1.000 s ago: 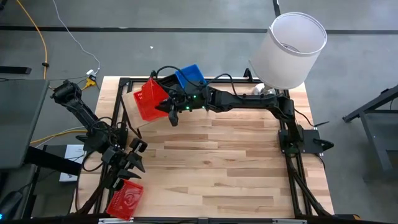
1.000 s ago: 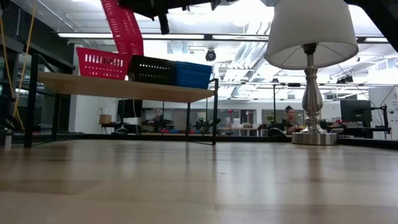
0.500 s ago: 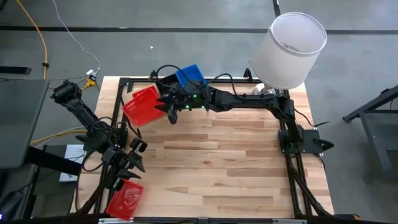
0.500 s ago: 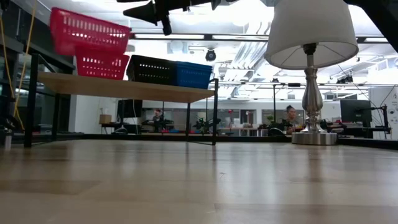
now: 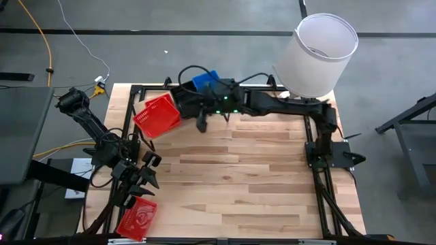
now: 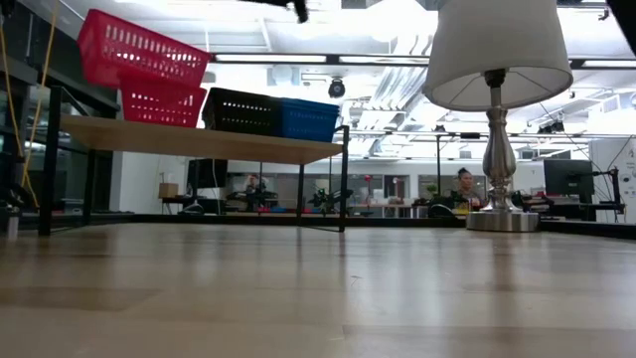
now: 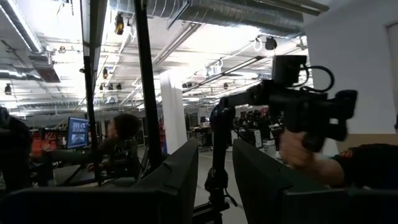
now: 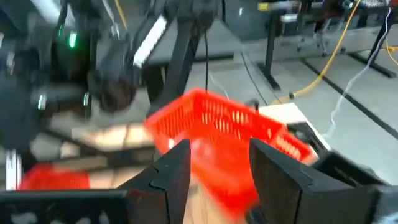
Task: Stack baskets on shelf by color
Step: Stack the right red bin on top of the other red bin on the shelf
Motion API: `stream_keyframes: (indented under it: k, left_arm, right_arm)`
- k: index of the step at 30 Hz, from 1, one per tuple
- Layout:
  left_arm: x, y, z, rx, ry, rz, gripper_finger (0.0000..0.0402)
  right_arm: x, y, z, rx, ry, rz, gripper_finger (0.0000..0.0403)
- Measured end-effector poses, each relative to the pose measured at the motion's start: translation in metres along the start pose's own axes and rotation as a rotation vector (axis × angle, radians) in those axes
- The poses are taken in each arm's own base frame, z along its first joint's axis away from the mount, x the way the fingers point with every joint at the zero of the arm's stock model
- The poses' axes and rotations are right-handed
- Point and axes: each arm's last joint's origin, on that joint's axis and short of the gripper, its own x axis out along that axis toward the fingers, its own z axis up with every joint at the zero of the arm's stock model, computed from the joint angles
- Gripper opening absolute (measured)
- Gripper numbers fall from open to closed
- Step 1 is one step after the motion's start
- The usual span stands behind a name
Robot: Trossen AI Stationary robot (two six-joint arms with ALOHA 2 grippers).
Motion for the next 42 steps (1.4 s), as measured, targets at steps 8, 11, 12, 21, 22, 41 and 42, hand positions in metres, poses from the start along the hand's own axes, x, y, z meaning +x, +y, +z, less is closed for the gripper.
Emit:
stream_keyframes:
  k: [8, 11, 12, 21, 22, 41, 42]
  left_arm:
    - [0.002, -0.002, -0.004, -0.035, 0.019, -0.004, 0.0092]
    - [0.004, -0.001, -0.010, -0.061, 0.041, 0.008, 0.0092]
    - [0.005, 0.001, -0.011, -0.078, 0.050, 0.027, 0.0092]
    - [0.039, 0.017, -0.028, -0.063, 0.234, 0.345, 0.0092]
    - [0.044, 0.018, -0.028, -0.050, 0.260, 0.376, 0.0092]
    - [0.090, 0.053, 0.061, 0.090, 0.827, 1.048, 0.0099]
    - [0.088, 0.061, 0.066, 0.052, 0.865, 1.069, 0.0104]
  right_arm:
    - [-0.052, 0.027, -0.008, -0.139, 0.341, -0.057, 0.0151]
    - [-0.061, 0.038, -0.021, -0.164, 0.496, -0.088, 0.0151]
    - [-0.063, 0.041, -0.027, -0.171, 0.544, -0.103, 0.0151]
    - [-0.094, 0.048, -0.083, -0.265, 0.764, -0.304, 0.0151]
    - [-0.102, 0.046, -0.088, -0.249, 0.756, -0.319, 0.0151]
    - [-0.203, 0.054, -0.201, 0.013, 0.265, -0.190, 0.0151]
    - [-0.203, 0.054, -0.206, 0.017, 0.275, -0.188, 0.0151]
